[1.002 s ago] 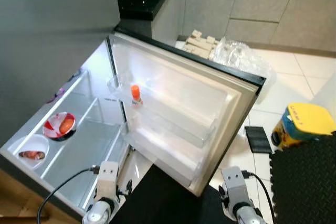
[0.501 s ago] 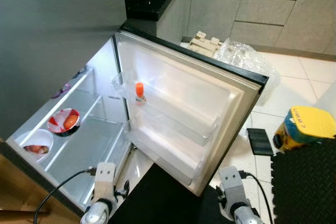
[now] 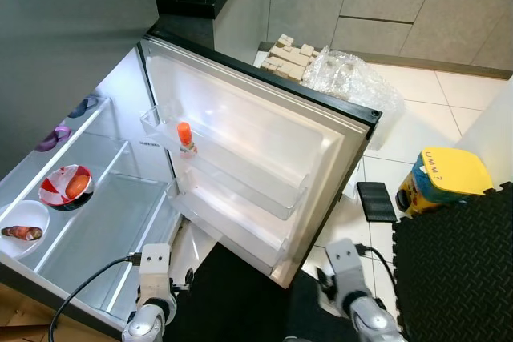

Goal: Restocking fridge

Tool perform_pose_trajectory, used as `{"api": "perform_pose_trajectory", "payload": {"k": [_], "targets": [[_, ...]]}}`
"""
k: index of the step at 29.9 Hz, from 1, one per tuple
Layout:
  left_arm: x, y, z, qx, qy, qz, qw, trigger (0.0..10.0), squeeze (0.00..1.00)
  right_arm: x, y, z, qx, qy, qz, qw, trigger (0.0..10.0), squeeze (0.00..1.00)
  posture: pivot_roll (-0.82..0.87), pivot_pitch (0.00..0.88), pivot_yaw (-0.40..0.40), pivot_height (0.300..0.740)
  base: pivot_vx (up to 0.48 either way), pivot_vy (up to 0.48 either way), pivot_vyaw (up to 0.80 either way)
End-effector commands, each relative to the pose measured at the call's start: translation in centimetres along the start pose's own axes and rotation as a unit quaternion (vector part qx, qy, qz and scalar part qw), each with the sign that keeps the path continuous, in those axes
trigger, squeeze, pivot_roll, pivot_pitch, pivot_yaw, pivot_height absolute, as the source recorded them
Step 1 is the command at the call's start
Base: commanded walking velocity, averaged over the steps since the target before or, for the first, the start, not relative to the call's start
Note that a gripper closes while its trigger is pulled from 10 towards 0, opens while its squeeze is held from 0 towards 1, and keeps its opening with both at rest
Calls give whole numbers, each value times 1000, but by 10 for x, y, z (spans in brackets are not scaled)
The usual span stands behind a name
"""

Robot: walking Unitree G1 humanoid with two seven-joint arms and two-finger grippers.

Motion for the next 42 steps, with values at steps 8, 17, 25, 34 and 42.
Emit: {"api": "perform_pose_trajectory", "payload": {"k": [8,17,25,34,42], "targets": [[-8,-6,24,43,68,-74,994,10000,0,-62,5,135,229,50,321,918,10000,0,-182,130,-6,725,0,0,0],[-17,-6,45,76,86,-79,990,10000,0,-83,-30,230,333,-4,469,818,10000,0,-177,129,5,725,0,0,0],[-17,-9,67,130,73,-95,984,10000,0,-66,-37,298,418,-61,400,814,10000,0,-165,128,-1,725,0,0,0],[7,-13,81,169,52,-164,970,10000,0,-52,-43,343,448,-118,328,824,10000,0,-165,131,-1,725,0,0,0],[25,-16,113,231,44,-197,952,10000,0,-23,-30,363,463,-156,189,852,10000,0,-162,134,-4,725,0,0,0]]}}
Point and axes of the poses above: a point about 5 cm out from each wrist's last joint towards the gripper, its own y axis pointing out of the wrist towards the gripper, its own z axis along the axis of the wrist's last joint, x = y × z, the point moved 4 cm from there along y, pointing out of the wrist towards the gripper, and after that the axes turned 11 degrees about -y, right-handed, at the moved point
